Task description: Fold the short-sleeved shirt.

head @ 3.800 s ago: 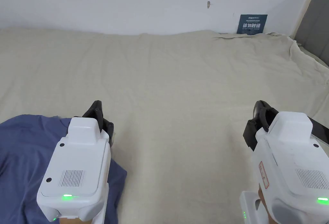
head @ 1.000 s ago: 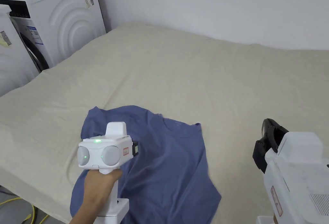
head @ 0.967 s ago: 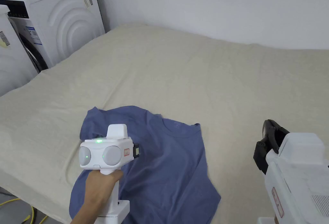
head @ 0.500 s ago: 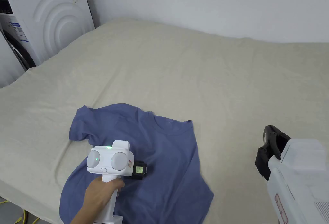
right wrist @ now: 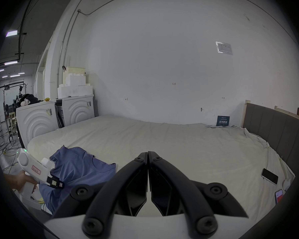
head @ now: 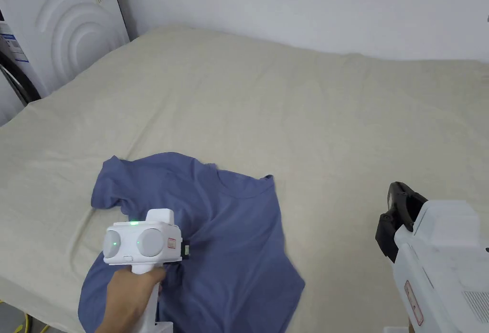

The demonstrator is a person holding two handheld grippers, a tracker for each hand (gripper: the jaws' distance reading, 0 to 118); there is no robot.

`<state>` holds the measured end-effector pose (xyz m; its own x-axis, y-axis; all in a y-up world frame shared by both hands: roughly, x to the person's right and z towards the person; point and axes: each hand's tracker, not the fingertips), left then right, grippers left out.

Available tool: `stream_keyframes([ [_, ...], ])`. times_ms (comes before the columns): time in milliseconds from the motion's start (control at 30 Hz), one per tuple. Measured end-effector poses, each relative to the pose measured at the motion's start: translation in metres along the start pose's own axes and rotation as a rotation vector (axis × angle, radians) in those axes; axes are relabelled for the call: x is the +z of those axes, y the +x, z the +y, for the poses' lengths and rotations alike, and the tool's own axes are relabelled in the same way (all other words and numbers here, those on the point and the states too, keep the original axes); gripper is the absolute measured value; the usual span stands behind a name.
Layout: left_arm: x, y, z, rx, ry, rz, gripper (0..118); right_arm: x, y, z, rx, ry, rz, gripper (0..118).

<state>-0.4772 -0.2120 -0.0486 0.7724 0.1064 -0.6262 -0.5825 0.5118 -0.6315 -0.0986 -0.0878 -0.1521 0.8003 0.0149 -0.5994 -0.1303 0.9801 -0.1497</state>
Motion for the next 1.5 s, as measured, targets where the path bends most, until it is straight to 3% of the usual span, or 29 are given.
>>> stream_keyframes([
  [267,0.065,-0.013,0.024,0.128,0.115,-0.231,0,0.013,0.014,0.007,-0.002,0.033,-0.024,0],
  [600,0.133,0.090,0.085,-0.024,0.304,-0.446,0,0.046,0.045,0.022,-0.022,0.109,-0.094,0],
  [900,0.198,0.246,0.117,-0.277,0.405,-0.659,0,0.084,0.092,0.027,-0.016,0.154,-0.226,0],
  [1300,0.211,0.386,0.077,-0.476,0.304,-0.898,0,0.136,0.164,0.024,-0.012,0.163,-0.438,0],
  [1500,0.165,0.414,0.033,-0.555,0.176,-0.870,0,0.147,0.185,0.013,-0.027,0.137,-0.491,0],
])
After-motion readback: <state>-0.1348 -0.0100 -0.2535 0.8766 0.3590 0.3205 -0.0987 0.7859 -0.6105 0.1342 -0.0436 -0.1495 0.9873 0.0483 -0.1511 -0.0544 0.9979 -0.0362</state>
